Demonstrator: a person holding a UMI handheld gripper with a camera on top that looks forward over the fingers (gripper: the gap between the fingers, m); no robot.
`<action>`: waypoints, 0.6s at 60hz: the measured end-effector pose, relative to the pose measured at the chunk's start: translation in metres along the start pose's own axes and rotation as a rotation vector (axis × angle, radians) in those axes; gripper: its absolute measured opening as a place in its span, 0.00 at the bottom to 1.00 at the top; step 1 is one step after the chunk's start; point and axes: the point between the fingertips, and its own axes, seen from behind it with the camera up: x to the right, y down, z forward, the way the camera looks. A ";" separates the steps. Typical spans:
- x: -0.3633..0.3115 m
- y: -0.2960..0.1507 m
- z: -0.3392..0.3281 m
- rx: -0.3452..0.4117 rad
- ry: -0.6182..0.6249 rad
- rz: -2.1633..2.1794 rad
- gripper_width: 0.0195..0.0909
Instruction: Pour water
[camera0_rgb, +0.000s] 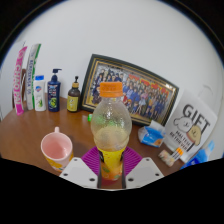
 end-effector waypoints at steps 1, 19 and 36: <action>-0.005 0.003 0.002 0.003 -0.001 0.021 0.10; -0.006 0.049 0.040 0.021 -0.053 0.256 0.11; -0.012 0.073 0.035 -0.042 -0.081 0.297 0.77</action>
